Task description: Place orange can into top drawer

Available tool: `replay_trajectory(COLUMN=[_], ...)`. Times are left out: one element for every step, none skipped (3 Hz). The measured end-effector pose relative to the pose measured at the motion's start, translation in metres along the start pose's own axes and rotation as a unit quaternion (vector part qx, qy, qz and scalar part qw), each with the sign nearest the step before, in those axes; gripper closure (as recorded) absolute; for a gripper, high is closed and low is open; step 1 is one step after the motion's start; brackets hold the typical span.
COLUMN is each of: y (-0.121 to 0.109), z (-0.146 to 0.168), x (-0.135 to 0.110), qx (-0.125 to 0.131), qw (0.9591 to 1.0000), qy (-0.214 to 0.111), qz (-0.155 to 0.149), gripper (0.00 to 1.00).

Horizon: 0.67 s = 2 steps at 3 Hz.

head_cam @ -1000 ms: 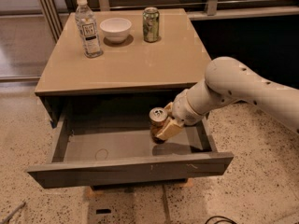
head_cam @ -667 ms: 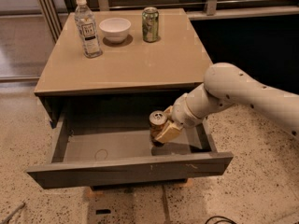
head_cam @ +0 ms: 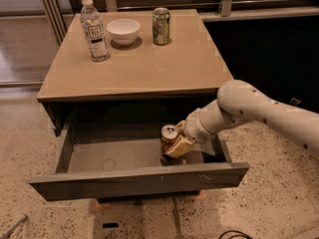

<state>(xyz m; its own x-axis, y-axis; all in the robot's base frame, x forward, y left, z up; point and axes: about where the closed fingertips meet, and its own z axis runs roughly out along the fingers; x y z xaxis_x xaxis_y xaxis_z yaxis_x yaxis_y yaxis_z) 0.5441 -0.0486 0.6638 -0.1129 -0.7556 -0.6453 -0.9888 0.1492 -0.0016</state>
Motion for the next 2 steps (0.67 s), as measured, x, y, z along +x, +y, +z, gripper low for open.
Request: replay_trajectory(y=[-0.002, 0.0], z=[0.009, 0.02], x=[0.006, 0.015], qx=[0.002, 0.01], qw=[1.0, 0.9998], qy=[-0.008, -0.016], qz=[0.0, -0.008], gripper=[1.0, 1.0])
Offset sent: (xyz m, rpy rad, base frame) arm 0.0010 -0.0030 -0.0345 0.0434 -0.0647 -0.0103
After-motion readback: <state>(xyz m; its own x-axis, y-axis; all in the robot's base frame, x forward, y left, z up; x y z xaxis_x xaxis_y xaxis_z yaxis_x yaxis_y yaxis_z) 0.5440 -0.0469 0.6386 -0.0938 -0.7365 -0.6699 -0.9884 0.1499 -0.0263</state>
